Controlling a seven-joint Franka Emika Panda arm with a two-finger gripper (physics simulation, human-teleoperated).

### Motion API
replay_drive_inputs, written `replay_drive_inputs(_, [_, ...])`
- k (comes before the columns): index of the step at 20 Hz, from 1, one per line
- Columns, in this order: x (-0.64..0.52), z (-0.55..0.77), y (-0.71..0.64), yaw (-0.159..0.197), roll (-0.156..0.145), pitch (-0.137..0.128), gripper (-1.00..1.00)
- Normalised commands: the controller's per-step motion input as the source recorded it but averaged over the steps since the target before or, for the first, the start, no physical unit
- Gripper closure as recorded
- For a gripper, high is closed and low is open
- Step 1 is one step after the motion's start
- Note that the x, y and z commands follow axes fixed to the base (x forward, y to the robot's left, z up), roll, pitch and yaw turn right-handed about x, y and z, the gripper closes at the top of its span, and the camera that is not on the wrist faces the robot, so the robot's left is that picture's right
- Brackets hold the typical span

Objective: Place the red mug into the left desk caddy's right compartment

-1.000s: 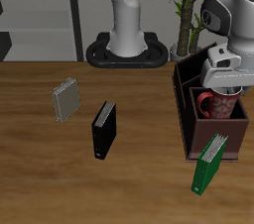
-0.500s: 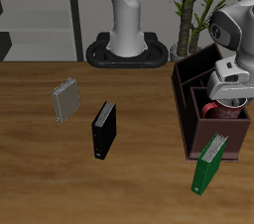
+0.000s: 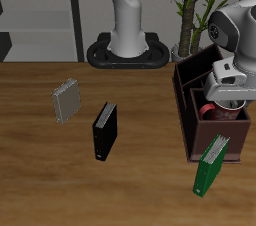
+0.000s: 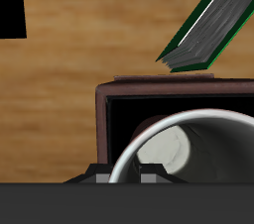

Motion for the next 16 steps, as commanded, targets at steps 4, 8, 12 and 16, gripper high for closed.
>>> replay_drive_inputs(4, [0.07, -0.10, -0.19, -0.055, 0.014, 0.062, -1.00])
replay_drive_inputs(8, [0.04, 0.03, -0.31, -0.079, -0.036, 0.031, -1.00])
replay_drive_inputs(12, [-0.06, 0.12, -0.14, -0.029, -0.011, -0.011, -1.00])
replay_drive_inputs(16, [-0.05, 0.14, -0.12, -0.003, -0.013, -0.021, -1.00])
